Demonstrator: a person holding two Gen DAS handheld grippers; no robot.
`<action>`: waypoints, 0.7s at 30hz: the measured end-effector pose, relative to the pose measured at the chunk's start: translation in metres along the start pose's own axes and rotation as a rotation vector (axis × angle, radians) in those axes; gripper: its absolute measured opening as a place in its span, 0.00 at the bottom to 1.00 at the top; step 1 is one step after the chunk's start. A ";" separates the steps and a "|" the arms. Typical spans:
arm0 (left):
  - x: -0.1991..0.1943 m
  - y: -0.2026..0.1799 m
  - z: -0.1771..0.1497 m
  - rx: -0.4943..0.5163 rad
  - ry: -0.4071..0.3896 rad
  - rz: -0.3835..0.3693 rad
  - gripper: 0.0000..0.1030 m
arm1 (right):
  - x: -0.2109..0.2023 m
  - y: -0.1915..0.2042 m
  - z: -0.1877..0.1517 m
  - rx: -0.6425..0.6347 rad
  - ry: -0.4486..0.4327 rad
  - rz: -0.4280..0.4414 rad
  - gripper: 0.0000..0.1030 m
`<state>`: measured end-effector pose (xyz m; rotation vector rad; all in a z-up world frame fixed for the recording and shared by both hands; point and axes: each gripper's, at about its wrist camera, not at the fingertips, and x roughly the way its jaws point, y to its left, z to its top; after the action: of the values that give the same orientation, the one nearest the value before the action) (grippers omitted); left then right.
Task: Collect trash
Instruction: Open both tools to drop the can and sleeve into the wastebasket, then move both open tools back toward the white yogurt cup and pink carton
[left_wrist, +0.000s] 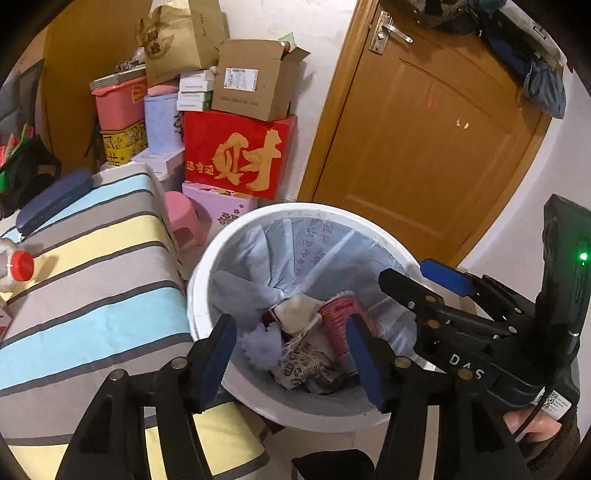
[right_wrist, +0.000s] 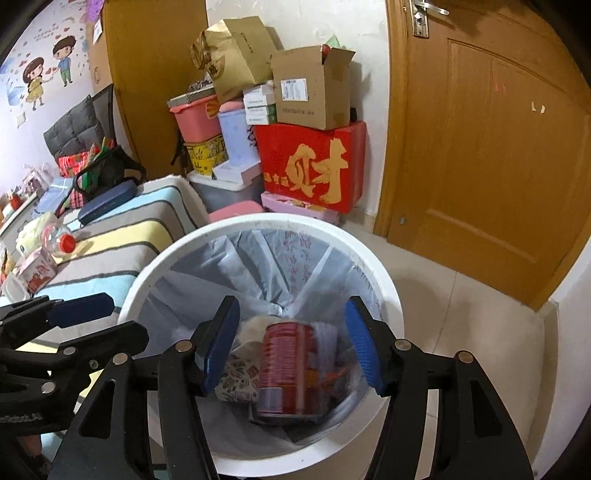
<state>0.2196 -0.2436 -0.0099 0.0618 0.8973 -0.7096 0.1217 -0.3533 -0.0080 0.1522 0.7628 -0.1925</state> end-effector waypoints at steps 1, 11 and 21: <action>-0.002 0.001 0.000 -0.005 -0.002 -0.003 0.60 | -0.002 0.000 0.000 0.002 -0.002 -0.002 0.59; -0.034 0.010 -0.006 -0.023 -0.054 0.029 0.60 | -0.019 0.012 0.004 -0.005 -0.062 0.016 0.59; -0.074 0.020 -0.017 -0.041 -0.119 0.050 0.60 | -0.037 0.033 0.004 -0.035 -0.112 0.028 0.59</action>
<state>0.1894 -0.1824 0.0287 0.0057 0.7937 -0.6415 0.1059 -0.3181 0.0230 0.1177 0.6519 -0.1598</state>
